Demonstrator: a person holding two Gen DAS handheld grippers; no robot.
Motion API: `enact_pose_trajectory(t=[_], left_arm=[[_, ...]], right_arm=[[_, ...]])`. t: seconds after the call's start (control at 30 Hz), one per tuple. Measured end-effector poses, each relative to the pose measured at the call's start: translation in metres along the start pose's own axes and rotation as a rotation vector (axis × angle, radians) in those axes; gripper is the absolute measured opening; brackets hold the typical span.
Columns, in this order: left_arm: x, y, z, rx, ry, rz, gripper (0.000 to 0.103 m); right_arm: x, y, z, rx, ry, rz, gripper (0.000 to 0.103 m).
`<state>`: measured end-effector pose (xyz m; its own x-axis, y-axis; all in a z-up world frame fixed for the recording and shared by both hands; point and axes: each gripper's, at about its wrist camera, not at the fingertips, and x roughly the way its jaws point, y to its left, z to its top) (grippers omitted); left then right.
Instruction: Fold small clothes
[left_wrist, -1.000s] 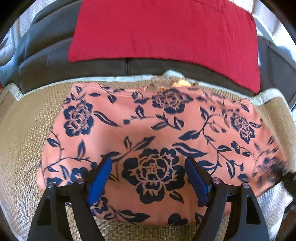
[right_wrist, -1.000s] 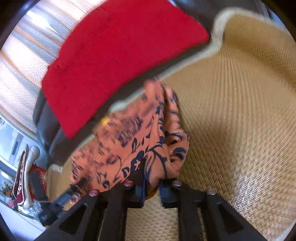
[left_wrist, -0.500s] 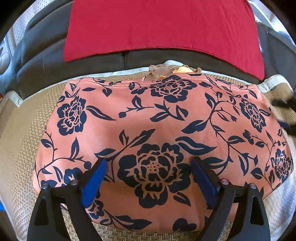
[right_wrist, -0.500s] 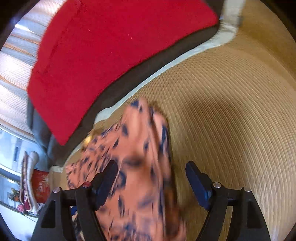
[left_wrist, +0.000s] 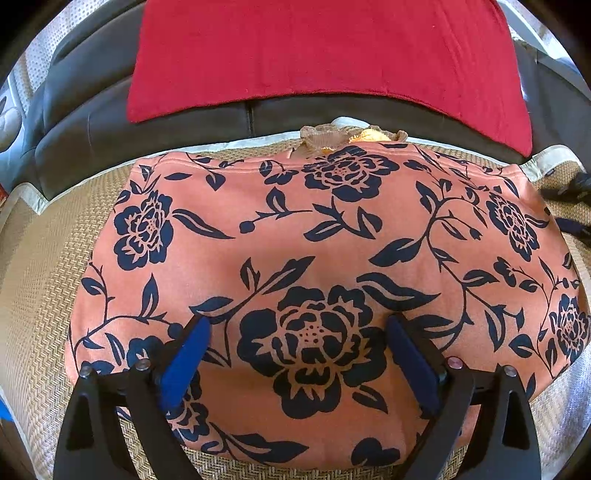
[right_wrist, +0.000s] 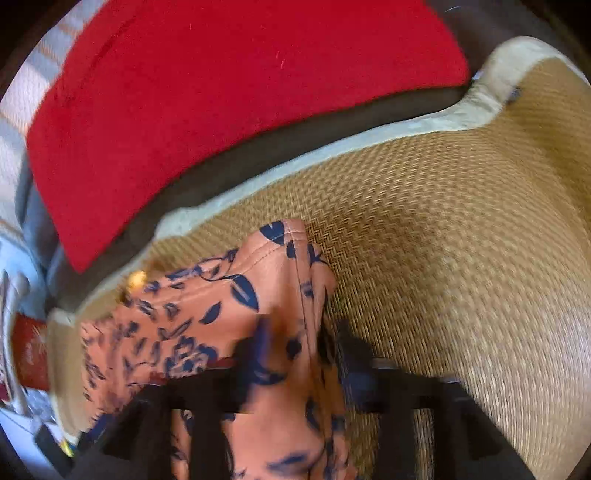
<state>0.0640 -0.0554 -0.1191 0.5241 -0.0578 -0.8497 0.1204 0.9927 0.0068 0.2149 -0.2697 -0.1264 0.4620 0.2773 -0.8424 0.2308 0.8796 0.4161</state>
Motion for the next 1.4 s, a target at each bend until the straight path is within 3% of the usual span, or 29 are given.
enact_pose_trajectory(t=[0.07,0.17,0.2,0.27,0.33,0.4,0.47,0.57,0.7,0.8,0.87,0.93,1.0,1.13,1.17,1.33,1.4], left_arm=[[0.001,0.000,0.001,-0.003,0.003,0.001,0.097],[0.001,0.000,0.000,0.001,0.000,0.003,0.097],[0.001,0.000,0.000,0.000,-0.001,0.003,0.097],[0.001,0.000,0.000,-0.001,-0.001,0.004,0.097],[0.000,-0.001,0.001,0.007,0.003,0.008,0.097],[-0.006,0.002,0.006,0.009,0.019,-0.005,0.095],[-0.021,0.010,0.011,-0.020,0.002,-0.021,0.095],[-0.039,0.020,0.012,-0.065,-0.070,-0.012,0.095],[0.003,0.001,-0.001,0.039,0.082,0.032,0.097],[0.002,0.003,-0.005,0.017,0.043,0.026,0.098],[0.003,0.002,-0.006,0.031,0.042,0.022,0.098],[0.004,0.002,-0.007,0.038,0.040,0.024,0.099],[0.004,0.001,-0.007,0.037,0.042,0.026,0.099],[-0.006,0.001,-0.001,0.019,0.032,0.028,0.098],[-0.011,0.003,0.001,0.008,0.015,0.026,0.098],[0.003,-0.003,0.003,0.030,0.021,0.042,0.099],[0.008,0.001,0.006,0.008,0.024,0.034,0.099]], right_arm=[[-0.032,0.001,-0.014,0.032,-0.097,0.046,0.085],[-0.072,0.004,-0.059,0.090,-0.139,0.236,0.085],[-0.079,0.005,-0.087,0.125,-0.131,0.317,0.085],[-0.078,0.003,-0.128,0.167,-0.095,0.377,0.085],[-0.058,-0.006,-0.169,0.249,-0.029,0.381,0.086],[-0.035,-0.021,-0.184,0.353,0.010,0.393,0.086],[-0.026,-0.035,-0.183,0.445,-0.018,0.443,0.086],[-0.025,-0.042,-0.169,0.469,-0.074,0.414,0.086],[-0.015,-0.049,-0.140,0.501,-0.114,0.413,0.085],[-0.020,-0.047,-0.138,0.505,-0.131,0.402,0.069],[-0.016,-0.048,-0.137,0.495,-0.116,0.372,0.050],[-0.008,-0.045,-0.139,0.489,-0.104,0.363,0.046],[-0.013,-0.048,-0.135,0.473,-0.104,0.352,0.046],[-0.014,-0.044,-0.135,0.458,-0.107,0.366,0.068],[-0.015,-0.042,-0.133,0.440,-0.111,0.363,0.069],[-0.024,-0.045,-0.137,0.413,-0.098,0.357,0.070],[-0.024,-0.044,-0.131,0.394,-0.096,0.351,0.060]])
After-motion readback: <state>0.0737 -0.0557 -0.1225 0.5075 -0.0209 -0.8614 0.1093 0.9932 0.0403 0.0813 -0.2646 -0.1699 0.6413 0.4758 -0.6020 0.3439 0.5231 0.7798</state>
